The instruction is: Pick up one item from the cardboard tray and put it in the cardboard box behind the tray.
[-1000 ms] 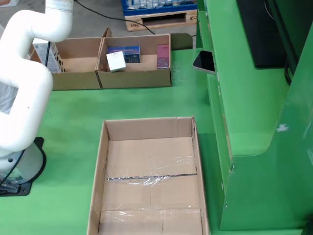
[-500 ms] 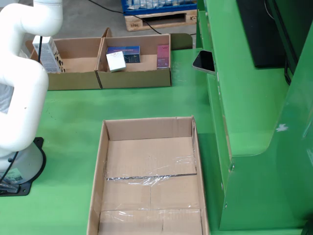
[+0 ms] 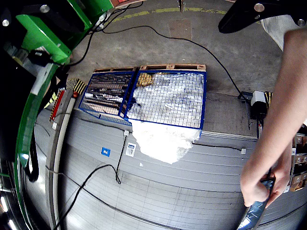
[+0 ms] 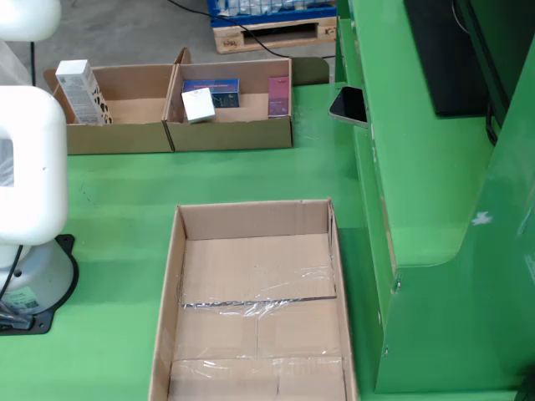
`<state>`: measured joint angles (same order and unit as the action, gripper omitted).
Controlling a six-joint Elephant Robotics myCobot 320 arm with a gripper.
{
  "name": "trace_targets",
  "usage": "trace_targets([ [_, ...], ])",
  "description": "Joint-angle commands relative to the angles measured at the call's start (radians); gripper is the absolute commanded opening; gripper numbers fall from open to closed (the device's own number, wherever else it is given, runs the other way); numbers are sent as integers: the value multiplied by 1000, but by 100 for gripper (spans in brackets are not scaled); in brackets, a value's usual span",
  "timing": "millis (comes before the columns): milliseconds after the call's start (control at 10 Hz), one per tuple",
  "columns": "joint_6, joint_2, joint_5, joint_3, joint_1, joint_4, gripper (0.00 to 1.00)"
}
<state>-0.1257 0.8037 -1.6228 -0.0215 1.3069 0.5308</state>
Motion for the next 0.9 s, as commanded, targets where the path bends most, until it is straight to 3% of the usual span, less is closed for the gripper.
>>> trace_targets([
  [0,-51,-133,661,21,221,-17,100],
  [800,-66,-133,661,21,221,-17,100],
])
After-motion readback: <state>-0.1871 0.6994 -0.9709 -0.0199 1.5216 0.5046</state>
